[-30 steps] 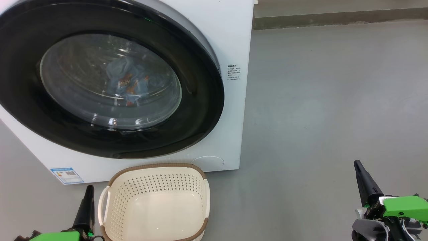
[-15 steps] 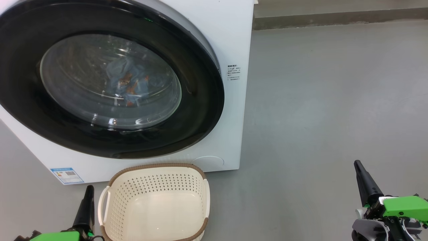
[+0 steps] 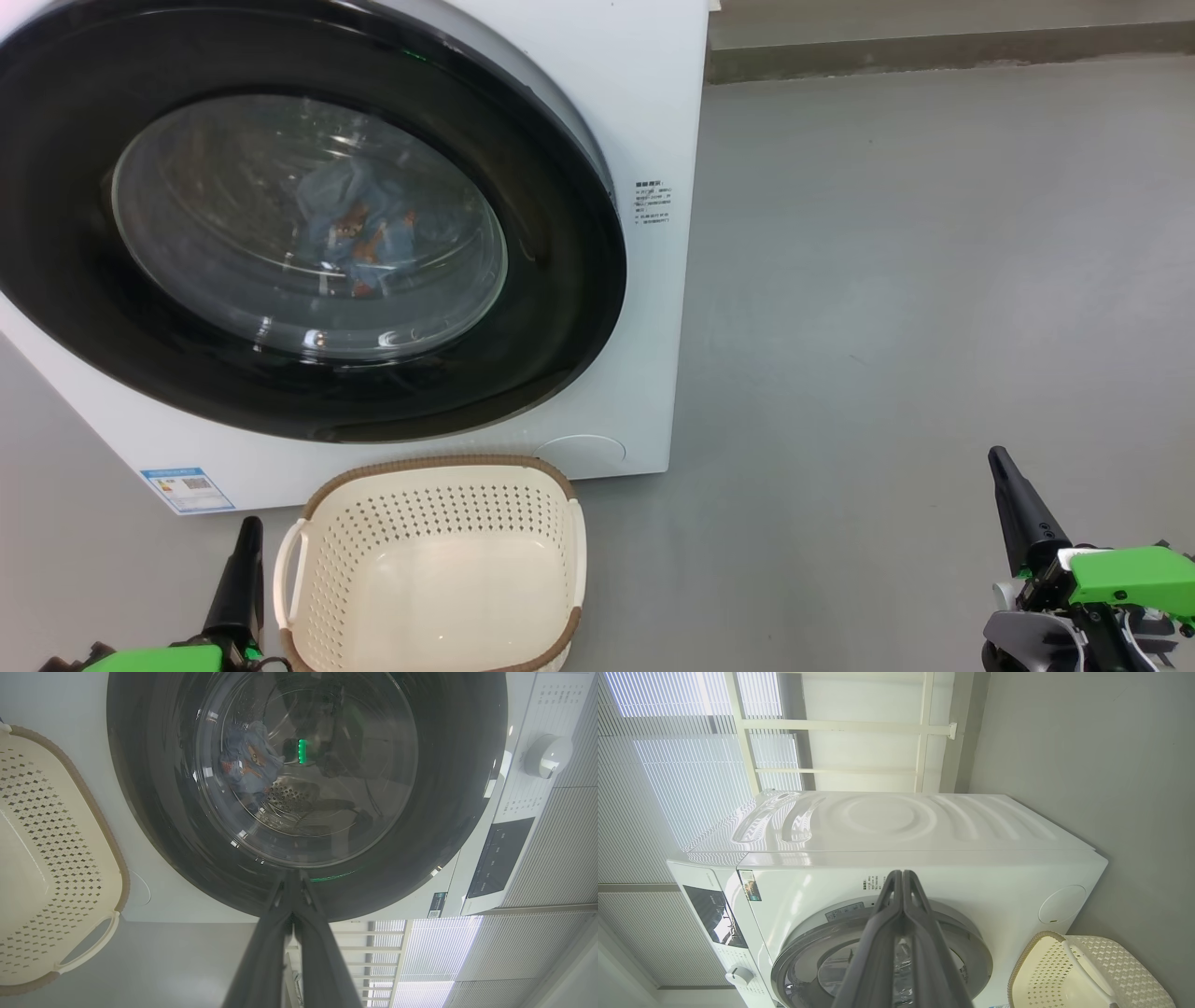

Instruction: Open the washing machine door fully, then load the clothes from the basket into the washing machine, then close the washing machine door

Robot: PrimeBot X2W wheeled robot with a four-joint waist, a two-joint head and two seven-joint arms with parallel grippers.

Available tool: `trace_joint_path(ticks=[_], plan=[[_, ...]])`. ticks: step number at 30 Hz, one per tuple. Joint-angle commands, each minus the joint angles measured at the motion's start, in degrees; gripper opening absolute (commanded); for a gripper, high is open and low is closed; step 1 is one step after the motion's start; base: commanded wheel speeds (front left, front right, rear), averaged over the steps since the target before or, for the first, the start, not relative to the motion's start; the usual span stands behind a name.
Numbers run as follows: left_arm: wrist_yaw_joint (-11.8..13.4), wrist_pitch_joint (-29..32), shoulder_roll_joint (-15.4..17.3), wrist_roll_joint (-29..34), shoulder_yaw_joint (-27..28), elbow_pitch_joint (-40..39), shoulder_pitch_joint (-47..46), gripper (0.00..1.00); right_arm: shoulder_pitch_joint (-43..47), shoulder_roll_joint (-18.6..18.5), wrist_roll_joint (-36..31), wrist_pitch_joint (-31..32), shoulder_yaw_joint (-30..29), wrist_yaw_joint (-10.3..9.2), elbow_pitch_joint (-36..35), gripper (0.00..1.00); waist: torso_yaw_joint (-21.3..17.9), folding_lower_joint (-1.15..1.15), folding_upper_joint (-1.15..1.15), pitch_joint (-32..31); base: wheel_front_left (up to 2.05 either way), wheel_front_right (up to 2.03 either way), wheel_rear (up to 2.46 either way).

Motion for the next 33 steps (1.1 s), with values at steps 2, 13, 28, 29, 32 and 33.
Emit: trace_joint_path(ticks=[2, 13, 28, 29, 32, 33], plan=[[-0.04, 0.36, 0.51, -0.45, 1.86, -1.71, -2.46, 0.0, -2.54, -0.53, 0.42, 0.17, 1.01, 0.1, -1.77, 0.0, 0.0, 0.0, 0.0, 0.0, 0.0, 0.0, 0.0], [-0.04, 0.36, 0.51, -0.45, 1.86, -1.71, -2.46, 0.0, -2.53, -0.56, 0.46, 0.14, 1.05, 0.1, -1.77, 0.0, 0.0, 0.0, 0.0, 0.0, 0.0, 0.0, 0.0], [-0.04, 0.36, 0.51, -0.45, 1.86, -1.71, -2.46, 0.0, -2.53, -0.61, 0.52, 0.09, 1.11, 0.1, -1.77, 0.0, 0.0, 0.0, 0.0, 0.0, 0.0, 0.0, 0.0], [-0.04, 0.36, 0.51, -0.45, 1.86, -1.71, -2.46, 0.0, -2.53, -0.61, 0.52, 0.08, 1.12, 0.1, -1.77, 0.0, 0.0, 0.0, 0.0, 0.0, 0.0, 0.0, 0.0], [-0.04, 0.36, 0.51, -0.45, 1.86, -1.71, -2.46, 0.0, -2.53, -0.62, 0.53, 0.07, 1.13, 0.1, -1.77, 0.0, 0.0, 0.0, 0.0, 0.0, 0.0, 0.0, 0.0], [-0.04, 0.36, 0.51, -0.45, 1.86, -1.71, -2.46, 0.0, -2.53, -0.63, 0.54, 0.07, 1.14, 0.1, -1.77, 0.0, 0.0, 0.0, 0.0, 0.0, 0.0, 0.0, 0.0]])
